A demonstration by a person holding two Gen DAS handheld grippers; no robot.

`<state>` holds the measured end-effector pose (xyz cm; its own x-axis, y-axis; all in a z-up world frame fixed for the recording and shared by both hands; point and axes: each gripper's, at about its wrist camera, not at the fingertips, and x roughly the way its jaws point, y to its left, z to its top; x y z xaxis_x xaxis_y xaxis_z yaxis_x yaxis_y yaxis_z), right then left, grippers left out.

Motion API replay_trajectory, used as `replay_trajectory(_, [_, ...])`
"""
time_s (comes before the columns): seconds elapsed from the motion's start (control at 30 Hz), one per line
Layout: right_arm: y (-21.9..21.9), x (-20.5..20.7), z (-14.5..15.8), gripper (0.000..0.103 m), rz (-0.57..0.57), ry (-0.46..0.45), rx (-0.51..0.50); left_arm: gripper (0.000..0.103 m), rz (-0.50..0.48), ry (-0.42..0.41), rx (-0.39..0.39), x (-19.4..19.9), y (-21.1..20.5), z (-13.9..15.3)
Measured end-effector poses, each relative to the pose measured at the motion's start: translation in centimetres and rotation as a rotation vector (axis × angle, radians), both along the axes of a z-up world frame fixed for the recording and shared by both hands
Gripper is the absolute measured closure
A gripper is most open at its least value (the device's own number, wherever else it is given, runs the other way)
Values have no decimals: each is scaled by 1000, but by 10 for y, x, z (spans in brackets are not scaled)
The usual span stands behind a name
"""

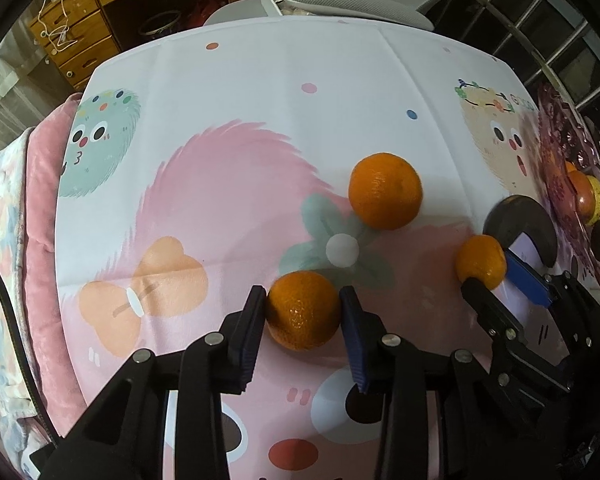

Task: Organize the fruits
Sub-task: 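Grasp an orange with the left tool while the right tool grasps another orange, then carry both oranges to the pink bowl and release them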

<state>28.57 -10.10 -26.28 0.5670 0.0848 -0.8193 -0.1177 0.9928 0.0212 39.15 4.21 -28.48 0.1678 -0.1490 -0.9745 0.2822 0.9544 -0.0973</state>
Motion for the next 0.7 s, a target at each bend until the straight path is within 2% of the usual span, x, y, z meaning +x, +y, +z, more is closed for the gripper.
replay_trajectory(0.33, [-7, -9, 7, 65, -81, 15, 59, 67, -64, -36, -14, -17, -5, 27])
replay_trajectory(0.57, [-25, -38, 23, 65, -162, 31, 152, 67, -147, -73, -23, -31, -25, 51])
replay_trajectory(0.7, [-34, -57, 36, 65, -187, 14, 149, 67, -174, -99, -32, -38, -39, 66])
